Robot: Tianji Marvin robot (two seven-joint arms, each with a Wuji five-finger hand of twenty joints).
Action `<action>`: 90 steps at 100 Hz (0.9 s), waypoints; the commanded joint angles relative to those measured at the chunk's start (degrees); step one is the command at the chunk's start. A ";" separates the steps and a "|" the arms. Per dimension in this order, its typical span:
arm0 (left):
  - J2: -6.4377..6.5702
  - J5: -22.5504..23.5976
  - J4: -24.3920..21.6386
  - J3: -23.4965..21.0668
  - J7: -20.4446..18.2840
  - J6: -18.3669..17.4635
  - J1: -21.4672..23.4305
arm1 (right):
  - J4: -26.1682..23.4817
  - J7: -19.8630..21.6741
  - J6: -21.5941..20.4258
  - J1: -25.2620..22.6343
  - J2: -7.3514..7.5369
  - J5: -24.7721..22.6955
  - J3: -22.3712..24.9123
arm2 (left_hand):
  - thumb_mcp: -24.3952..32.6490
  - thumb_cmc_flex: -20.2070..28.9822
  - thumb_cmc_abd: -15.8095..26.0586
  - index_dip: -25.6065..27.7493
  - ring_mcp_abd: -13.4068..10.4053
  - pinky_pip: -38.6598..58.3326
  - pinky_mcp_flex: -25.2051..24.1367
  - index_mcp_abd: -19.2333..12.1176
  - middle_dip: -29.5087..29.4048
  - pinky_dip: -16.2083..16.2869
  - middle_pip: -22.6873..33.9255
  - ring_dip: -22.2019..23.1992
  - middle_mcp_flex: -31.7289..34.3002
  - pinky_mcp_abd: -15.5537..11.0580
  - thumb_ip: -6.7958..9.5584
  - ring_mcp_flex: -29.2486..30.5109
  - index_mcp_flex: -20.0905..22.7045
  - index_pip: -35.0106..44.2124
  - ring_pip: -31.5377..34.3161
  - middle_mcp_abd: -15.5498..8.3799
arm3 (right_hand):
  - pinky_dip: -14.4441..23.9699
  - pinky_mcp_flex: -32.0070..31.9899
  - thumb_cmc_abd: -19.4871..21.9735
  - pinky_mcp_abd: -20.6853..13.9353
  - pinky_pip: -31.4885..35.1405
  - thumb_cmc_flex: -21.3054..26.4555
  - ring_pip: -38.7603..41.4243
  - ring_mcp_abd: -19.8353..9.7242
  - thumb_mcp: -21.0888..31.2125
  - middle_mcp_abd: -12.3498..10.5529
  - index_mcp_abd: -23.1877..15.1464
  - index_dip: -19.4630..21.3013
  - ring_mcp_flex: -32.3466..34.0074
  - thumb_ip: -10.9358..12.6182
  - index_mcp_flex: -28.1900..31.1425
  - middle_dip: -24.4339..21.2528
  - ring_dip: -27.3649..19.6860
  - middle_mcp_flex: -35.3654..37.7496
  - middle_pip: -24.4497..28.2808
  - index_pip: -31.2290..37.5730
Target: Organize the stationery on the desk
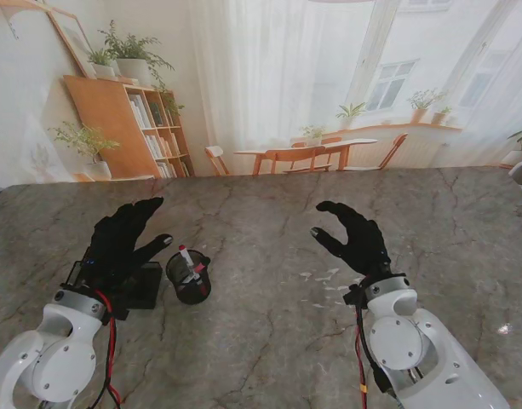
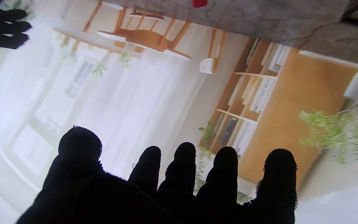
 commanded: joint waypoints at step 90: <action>-1.77 -8.52 9.42 2.19 1.47 4.36 -1.71 | -2.16 6.37 5.93 -3.78 -0.27 8.35 2.92 | -0.27 1.87 1.12 1.40 -1.09 3.44 0.04 -1.91 1.45 6.31 0.00 2.28 2.20 -2.45 -1.40 1.66 3.79 1.63 0.05 -0.44 | 12.80 11.22 0.53 2.99 12.30 -0.53 3.48 0.68 -1.18 -0.76 -1.93 -2.19 9.91 -0.80 4.03 -0.53 4.86 6.55 1.76 1.22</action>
